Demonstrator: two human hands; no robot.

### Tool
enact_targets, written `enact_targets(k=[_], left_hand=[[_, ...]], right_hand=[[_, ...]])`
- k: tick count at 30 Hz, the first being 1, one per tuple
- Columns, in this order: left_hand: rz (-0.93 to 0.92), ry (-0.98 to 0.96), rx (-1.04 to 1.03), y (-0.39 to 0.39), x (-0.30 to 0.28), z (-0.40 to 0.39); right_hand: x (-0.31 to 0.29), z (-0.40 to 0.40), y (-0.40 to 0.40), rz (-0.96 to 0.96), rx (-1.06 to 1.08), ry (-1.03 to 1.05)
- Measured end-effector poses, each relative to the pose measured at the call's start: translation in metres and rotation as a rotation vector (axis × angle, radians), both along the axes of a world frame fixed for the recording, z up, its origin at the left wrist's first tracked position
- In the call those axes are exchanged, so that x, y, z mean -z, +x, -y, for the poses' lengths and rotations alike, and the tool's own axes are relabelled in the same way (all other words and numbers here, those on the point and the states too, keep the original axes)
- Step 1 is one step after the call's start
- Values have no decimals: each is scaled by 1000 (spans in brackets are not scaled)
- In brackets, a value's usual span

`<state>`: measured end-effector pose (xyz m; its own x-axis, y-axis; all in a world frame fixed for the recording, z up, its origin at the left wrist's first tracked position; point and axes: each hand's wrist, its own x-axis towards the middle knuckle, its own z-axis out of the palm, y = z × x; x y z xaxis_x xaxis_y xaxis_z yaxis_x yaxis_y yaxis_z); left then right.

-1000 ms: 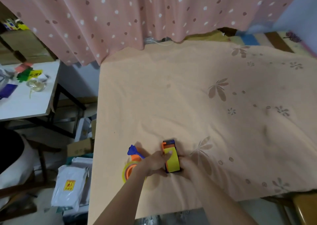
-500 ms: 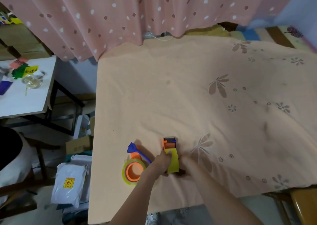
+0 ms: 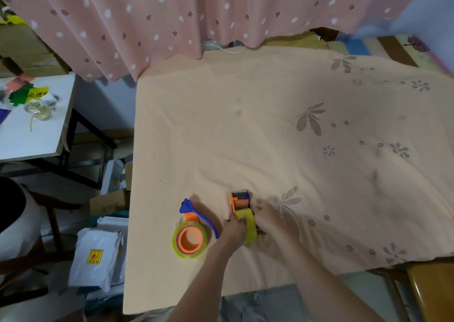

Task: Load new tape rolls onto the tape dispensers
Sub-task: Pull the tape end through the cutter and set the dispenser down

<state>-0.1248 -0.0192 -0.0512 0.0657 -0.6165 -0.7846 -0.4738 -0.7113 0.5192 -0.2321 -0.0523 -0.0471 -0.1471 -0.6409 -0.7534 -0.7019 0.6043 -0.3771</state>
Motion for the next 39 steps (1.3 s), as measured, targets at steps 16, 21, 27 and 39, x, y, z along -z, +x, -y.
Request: enact_targets(k=[16,21,27,39], left_hand=[[-10,37,-105,20,-46,3],[248,-128,-290,80,-49,-10],[371,78,-454,142,-24,-44],[-171,218,-595,165,-12,-64]], right_hand=[[-32,-15,33,-158,64,-214],[-49,-25,80,-33,-171,-566],[-23,-42,130,-170,-516,-271],[-1,-50,147,-218,-360,-280]])
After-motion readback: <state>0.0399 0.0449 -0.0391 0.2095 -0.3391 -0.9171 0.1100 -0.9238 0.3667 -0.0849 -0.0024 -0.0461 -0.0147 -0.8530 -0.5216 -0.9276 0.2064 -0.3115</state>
